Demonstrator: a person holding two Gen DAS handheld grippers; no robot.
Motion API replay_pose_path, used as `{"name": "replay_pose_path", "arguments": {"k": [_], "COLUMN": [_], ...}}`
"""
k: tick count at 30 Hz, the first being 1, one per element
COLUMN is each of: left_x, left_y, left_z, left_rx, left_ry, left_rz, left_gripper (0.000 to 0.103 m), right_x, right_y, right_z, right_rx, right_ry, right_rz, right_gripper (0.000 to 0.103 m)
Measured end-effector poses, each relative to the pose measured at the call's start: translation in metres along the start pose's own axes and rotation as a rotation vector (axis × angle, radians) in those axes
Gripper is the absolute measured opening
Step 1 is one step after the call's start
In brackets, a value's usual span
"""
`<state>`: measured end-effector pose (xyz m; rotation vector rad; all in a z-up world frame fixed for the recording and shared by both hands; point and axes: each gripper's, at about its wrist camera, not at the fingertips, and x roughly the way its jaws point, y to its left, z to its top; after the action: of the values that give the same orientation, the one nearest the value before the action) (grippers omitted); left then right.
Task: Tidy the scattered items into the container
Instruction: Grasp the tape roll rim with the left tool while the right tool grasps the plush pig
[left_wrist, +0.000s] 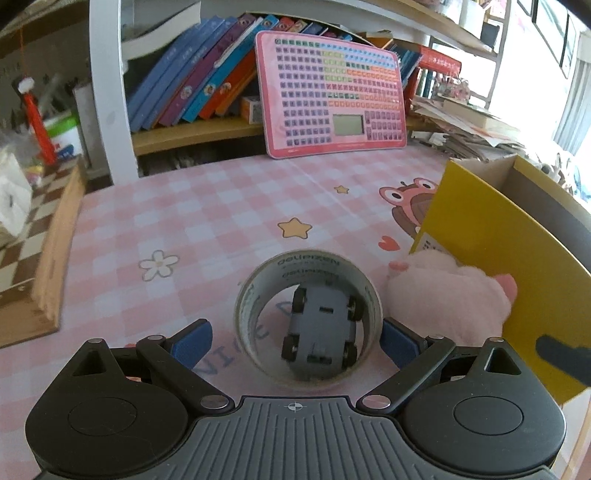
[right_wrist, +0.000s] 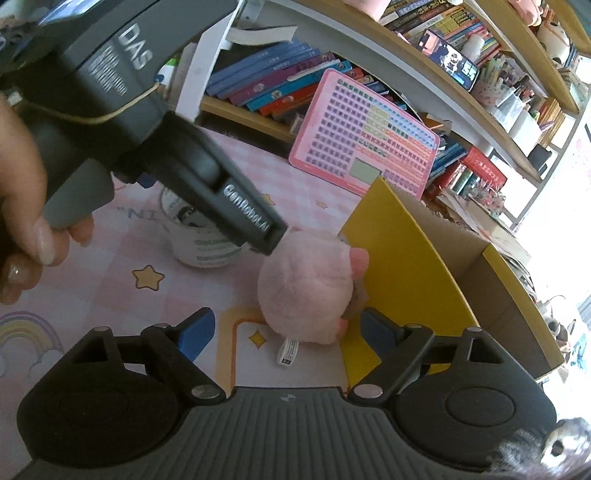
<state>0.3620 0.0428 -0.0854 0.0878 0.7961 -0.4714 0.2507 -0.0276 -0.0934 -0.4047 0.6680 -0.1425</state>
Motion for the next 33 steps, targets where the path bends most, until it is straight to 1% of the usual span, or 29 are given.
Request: {"name": "replay_pose_path", "arguments": {"k": [4,6,7,8,9,12,18,21,23,24,25,26,30,33], "left_x": [0.010,0.012,0.011,0.010,0.008,-0.008,-0.047,-0.059,-0.068,-0.072,-0.077,-0.080,-0.090,-0.096], "left_y": [0.001,0.003,0.007,0.011,0.016,0.031,0.055,0.062,0.065,0.065,0.066,0.065,0.065,0.066], "left_z": [0.005,0.006,0.006,0.006,0.006,0.002,-0.007,-0.015,-0.021,-0.025,-0.027,-0.030,-0.039,-0.042], "left_rx": [-0.018,-0.030,-0.048,-0.072,-0.095,-0.137,-0.197,-0.213,-0.230,-0.239,-0.243,-0.246,-0.256,-0.272], "left_ry": [0.015,0.010,0.005,0.008,0.013,-0.003,-0.025,-0.018,-0.016,-0.016,-0.017,-0.018,-0.016,-0.022], "left_rz": [-0.016,-0.036,-0.059,-0.075,-0.070,-0.044,-0.058,-0.054,-0.053,-0.054,-0.056,-0.058,-0.049,-0.046], "left_gripper": [0.098,0.094,0.085,0.085,0.085,0.085,0.085,0.085,0.085,0.085,0.085,0.085,0.085,0.085], "right_x": [0.011,0.018,0.021,0.024,0.026,0.032,0.045,0.051,0.055,0.056,0.055,0.053,0.049,0.042], "right_y": [0.001,0.002,0.003,0.004,0.005,0.006,0.007,0.008,0.006,0.006,0.005,0.003,-0.008,-0.014], "right_z": [0.004,0.006,0.007,0.008,0.008,0.010,0.015,0.016,0.018,0.018,0.019,0.020,0.024,0.027], "right_rx": [0.004,0.001,-0.002,-0.007,-0.011,-0.016,-0.022,-0.035,-0.039,-0.036,-0.034,-0.029,0.028,0.059], "right_ry": [0.000,0.001,0.001,0.002,0.003,0.005,0.018,0.022,0.029,0.029,0.021,0.012,0.012,0.001], "right_rz": [-0.031,-0.048,-0.054,-0.059,-0.065,-0.074,-0.084,-0.075,-0.060,-0.060,-0.070,-0.072,0.018,0.054], "right_gripper": [0.090,0.093,0.094,0.094,0.094,0.094,0.094,0.093,0.087,0.077,0.064,0.062,0.057,0.057]}}
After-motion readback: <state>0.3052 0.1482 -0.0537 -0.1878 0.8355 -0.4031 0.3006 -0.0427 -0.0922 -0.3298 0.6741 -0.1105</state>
